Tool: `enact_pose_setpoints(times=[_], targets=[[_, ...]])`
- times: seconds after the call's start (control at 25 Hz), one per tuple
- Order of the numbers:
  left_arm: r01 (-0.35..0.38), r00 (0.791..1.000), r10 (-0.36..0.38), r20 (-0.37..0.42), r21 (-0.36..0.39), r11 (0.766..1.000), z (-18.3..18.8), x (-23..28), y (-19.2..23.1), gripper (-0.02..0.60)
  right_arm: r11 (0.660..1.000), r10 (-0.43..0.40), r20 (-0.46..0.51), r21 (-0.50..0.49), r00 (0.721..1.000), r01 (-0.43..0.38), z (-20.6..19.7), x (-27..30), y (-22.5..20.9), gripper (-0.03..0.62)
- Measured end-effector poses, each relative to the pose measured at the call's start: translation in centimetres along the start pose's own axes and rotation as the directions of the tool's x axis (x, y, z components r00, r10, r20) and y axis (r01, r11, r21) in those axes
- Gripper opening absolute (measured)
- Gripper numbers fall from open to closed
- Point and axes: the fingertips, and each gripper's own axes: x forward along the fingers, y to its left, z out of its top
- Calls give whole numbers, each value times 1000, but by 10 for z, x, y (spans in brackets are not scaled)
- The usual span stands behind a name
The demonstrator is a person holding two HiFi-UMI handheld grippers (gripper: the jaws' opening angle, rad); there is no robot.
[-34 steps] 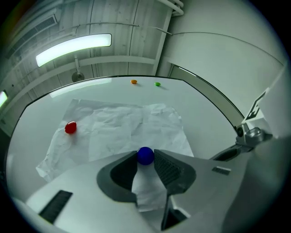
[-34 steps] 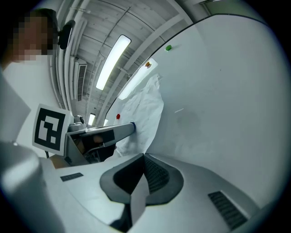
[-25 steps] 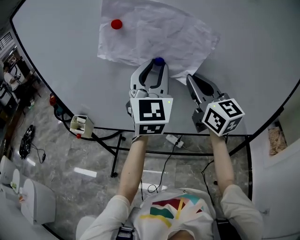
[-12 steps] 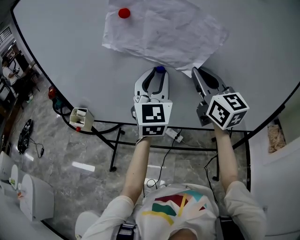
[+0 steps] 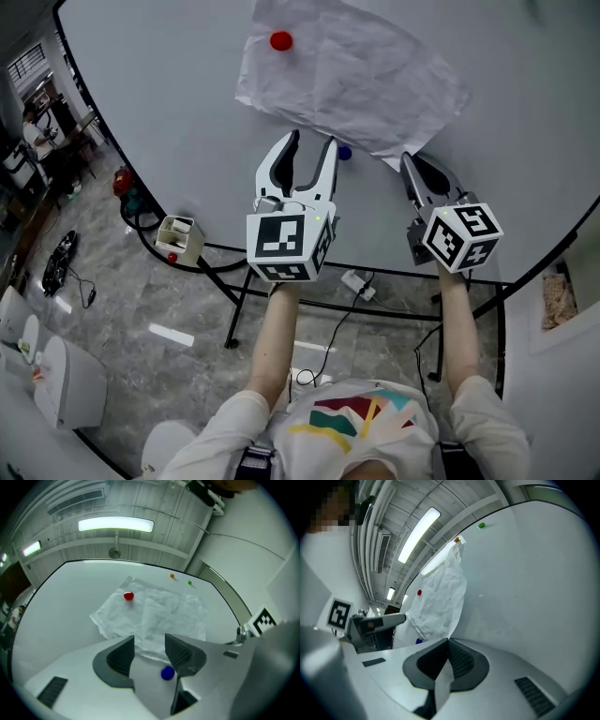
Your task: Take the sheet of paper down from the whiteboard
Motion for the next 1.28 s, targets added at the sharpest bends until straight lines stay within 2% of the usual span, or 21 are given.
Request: enact_pose_setpoints(times=[0.12, 0.16, 0.2, 0.28, 0.4, 0.48, 0.68, 0.88, 1.04, 1.28], targets=[[-3, 1000, 3, 6, -3, 1000, 38, 18, 23, 242, 1000, -9, -3, 2, 1000, 9, 1, -1, 0, 14], [-19, 1000, 19, 3, 7, 1000, 50, 25, 32, 169, 1000, -9, -4, 4, 1000, 9, 1, 0, 0, 14], [-43, 999, 43, 4, 29, 999, 62, 32, 40, 43, 1000, -8, -5, 4, 1000, 8, 2, 1, 1, 14], [-88, 996, 87, 14, 100, 991, 84, 41, 51, 43, 1000, -5, -11, 1, 1000, 5, 3, 1, 2, 14], [-107, 994, 103, 31, 179, 978, 104, 49, 53, 61, 1000, -4, -20, -1, 1000, 4, 3, 0, 2, 14], [-97, 995, 91, 39, 199, 975, 112, 54, 50, 164, 1000, -4, -25, -2, 1000, 4, 4, -1, 1, 14], [-103, 995, 101, 20, 218, 970, 120, 65, 50, 167, 1000, 1, -35, -8, 999, -2, 5, -2, 3, 14], [-100, 995, 102, -4, 166, 981, 117, 70, 53, 166, 1000, 2, -41, -12, 999, -3, 6, -3, 3, 14], [-101, 994, 105, -12, 178, 979, 113, 73, 57, 164, 1000, -13, -29, -25, 999, 12, 8, -4, 0, 14], [-134, 991, 133, 19, 193, 972, 124, 68, 74, 164, 998, -41, -7, -49, 999, 40, 17, -9, -2, 14]])
